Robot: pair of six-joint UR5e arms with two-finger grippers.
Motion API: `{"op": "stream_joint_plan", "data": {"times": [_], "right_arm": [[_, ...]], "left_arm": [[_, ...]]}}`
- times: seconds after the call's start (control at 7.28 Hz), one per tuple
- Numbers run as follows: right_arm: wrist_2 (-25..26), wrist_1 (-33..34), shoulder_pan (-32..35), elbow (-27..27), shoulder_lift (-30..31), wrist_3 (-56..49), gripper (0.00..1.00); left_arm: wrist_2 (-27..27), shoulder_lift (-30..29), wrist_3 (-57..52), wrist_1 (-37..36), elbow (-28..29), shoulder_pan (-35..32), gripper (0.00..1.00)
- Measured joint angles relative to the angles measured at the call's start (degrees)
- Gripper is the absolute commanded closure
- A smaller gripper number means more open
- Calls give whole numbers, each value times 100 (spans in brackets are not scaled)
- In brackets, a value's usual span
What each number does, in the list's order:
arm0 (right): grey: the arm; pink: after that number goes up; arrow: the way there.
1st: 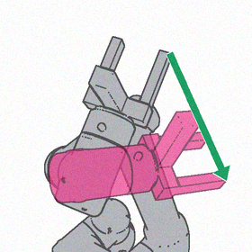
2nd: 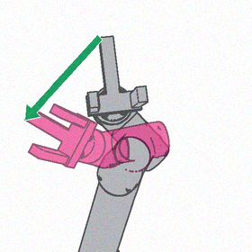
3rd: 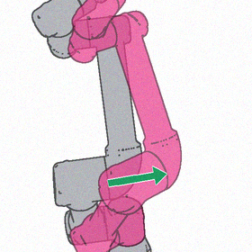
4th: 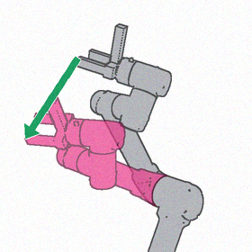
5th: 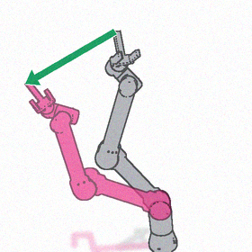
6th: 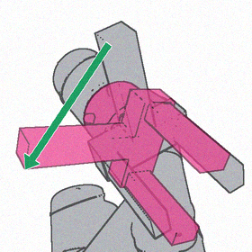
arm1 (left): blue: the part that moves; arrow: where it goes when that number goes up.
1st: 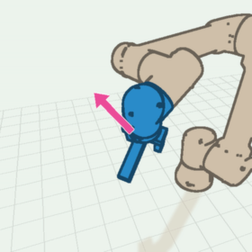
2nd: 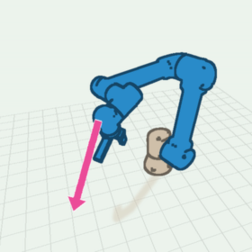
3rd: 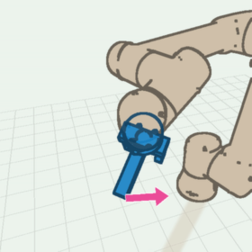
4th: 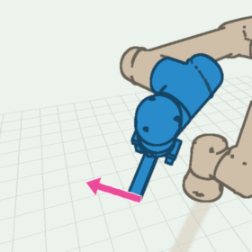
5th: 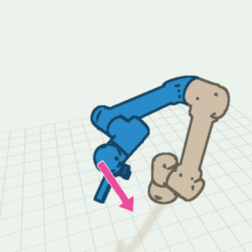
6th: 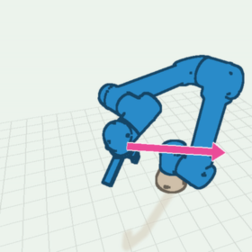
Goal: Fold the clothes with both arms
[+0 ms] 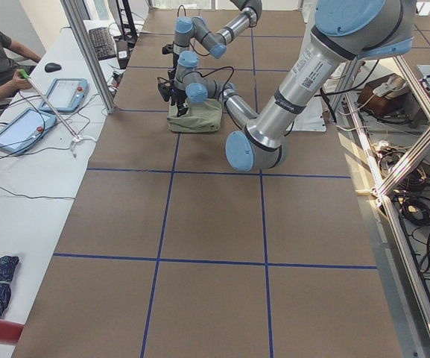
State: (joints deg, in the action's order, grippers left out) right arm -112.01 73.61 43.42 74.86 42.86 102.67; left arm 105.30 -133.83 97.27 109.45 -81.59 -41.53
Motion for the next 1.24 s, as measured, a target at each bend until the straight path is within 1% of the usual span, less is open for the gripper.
{"op": "stream_joint_plan", "data": {"times": [0.41, 0.55, 0.69, 0.82, 0.96, 1.1, 1.24], "right_arm": [[-88, 8, 166, 1, -28, -159, 0], [-258, 87, 268, 36, -15, -399, 0], [-453, 328, 412, 175, 63, -822, 0], [-563, 777, 556, 598, 322, -1485, 0], [-627, 1323, 744, 1346, 846, -2377, 0], [-763, 1835, 1034, 2174, 1525, -3418, 0], [-1023, 2188, 1425, 2828, 2233, -4476, 0]], "left_arm": [[72, 40, -493, -49, 5, -303, 0], [207, 148, -898, -56, -49, -434, 0], [437, 428, -1502, -58, -259, -626, 0], [665, 840, -2254, -62, -611, -879, 0], [831, 1285, -3042, -65, -957, -1155, 0], [916, 1724, -3862, -70, -1227, -1440, 0], [952, 2151, -4790, -72, -1406, -1765, 0]]}}
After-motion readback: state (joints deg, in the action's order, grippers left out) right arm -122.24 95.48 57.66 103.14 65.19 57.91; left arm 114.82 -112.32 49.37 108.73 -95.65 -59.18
